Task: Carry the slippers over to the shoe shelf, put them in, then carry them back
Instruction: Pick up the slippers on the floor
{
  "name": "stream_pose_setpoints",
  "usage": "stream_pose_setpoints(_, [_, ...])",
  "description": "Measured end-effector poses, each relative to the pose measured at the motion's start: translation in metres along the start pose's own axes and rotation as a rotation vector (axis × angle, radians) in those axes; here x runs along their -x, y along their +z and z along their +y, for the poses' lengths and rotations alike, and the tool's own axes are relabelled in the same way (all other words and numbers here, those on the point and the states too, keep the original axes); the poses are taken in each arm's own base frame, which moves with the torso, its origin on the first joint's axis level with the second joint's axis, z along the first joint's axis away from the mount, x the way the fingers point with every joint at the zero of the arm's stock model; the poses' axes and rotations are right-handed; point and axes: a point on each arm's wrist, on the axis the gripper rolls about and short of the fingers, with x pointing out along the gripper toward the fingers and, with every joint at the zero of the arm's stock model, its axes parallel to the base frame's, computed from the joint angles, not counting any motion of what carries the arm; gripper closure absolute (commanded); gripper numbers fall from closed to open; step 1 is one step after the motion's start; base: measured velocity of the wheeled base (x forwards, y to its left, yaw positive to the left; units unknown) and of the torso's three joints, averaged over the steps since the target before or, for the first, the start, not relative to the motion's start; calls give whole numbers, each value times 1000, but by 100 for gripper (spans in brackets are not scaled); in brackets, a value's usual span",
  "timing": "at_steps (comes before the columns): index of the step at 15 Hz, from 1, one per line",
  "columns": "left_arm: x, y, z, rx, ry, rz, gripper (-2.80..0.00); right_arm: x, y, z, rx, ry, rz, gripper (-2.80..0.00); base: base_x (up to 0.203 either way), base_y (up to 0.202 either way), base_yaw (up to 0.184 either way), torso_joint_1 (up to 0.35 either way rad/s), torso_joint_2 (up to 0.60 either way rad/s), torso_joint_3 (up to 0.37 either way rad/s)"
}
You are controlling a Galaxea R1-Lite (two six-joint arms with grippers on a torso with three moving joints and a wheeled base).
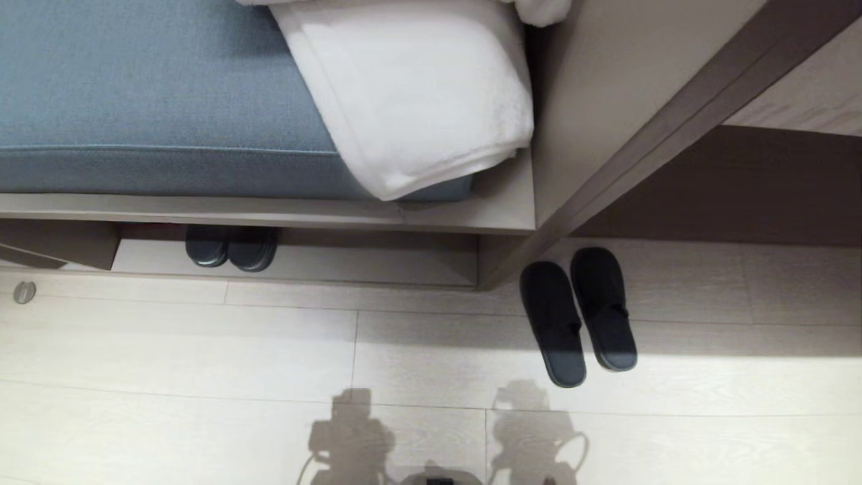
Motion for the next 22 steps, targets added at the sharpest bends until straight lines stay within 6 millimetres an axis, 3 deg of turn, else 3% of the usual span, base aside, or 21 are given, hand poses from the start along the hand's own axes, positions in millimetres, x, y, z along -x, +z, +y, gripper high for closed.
stream_pose_setpoints(19, [0, 0, 0, 8, 0, 0, 0, 0, 0, 0, 12, 0, 2, 0, 0, 0, 0, 2, 2, -195])
stream_pose_setpoints(22, [0, 0, 0, 7, 0, 0, 0, 0, 14, 0, 10, 4, 17, 0, 0, 0, 0, -3, 3, -40])
